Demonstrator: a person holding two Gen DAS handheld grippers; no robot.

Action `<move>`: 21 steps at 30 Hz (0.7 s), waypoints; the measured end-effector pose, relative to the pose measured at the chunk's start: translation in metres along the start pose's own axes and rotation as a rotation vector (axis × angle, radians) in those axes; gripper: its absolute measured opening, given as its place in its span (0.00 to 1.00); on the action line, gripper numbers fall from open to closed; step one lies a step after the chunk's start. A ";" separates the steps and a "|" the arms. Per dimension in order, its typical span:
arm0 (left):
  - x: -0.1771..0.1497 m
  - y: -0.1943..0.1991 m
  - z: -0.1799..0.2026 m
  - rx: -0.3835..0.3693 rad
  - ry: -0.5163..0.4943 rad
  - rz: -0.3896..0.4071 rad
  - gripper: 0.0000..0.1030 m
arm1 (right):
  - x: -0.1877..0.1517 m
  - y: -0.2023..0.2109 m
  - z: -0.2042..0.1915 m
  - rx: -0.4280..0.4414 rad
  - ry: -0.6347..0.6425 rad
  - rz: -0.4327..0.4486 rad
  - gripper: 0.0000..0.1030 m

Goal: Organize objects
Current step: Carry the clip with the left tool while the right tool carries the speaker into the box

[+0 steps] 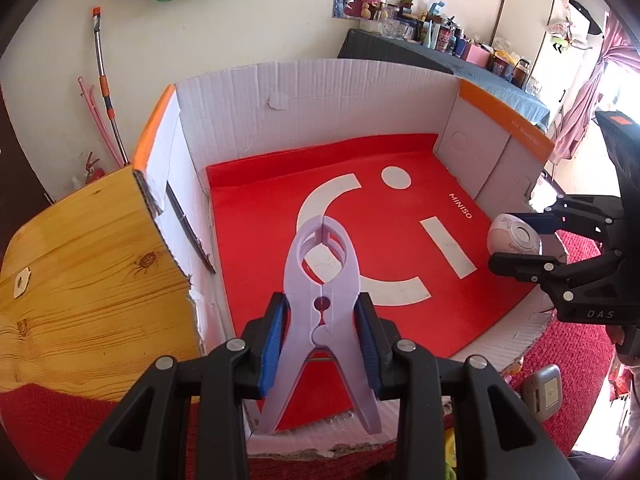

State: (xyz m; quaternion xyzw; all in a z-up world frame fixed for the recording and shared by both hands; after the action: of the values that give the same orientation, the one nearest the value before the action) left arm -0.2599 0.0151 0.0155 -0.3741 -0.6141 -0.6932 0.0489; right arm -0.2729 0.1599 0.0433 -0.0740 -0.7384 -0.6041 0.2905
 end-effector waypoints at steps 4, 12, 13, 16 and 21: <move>-0.002 -0.011 -0.002 0.003 -0.007 -0.032 0.35 | -0.002 -0.010 0.001 -0.014 0.030 -0.052 0.45; -0.006 -0.017 0.004 0.065 -0.088 -0.052 0.35 | -0.009 -0.022 -0.002 -0.046 0.101 -0.111 0.45; -0.007 -0.018 0.005 0.075 -0.102 -0.055 0.35 | -0.010 -0.022 -0.002 -0.046 0.104 -0.115 0.45; -0.008 -0.019 0.008 0.104 -0.140 -0.058 0.36 | -0.013 -0.022 -0.001 -0.051 0.120 -0.124 0.45; -0.008 -0.019 0.006 0.091 -0.132 -0.067 0.36 | -0.018 -0.020 0.000 -0.054 0.133 -0.134 0.45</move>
State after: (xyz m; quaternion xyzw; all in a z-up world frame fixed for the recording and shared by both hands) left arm -0.2617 0.0218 -0.0050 -0.3956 -0.6590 -0.6397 0.0020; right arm -0.2670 0.1595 0.0167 0.0082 -0.7044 -0.6453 0.2956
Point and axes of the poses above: each gripper's, at about its wrist camera, not at the fingertips, and y roughly against the way its jaws point, z to its right, x to its top, the point moved 5 cm from there along -y, roughly the way its jaws point, and after that the axes turned 10 degrees about -y, right-handed, at the moved point
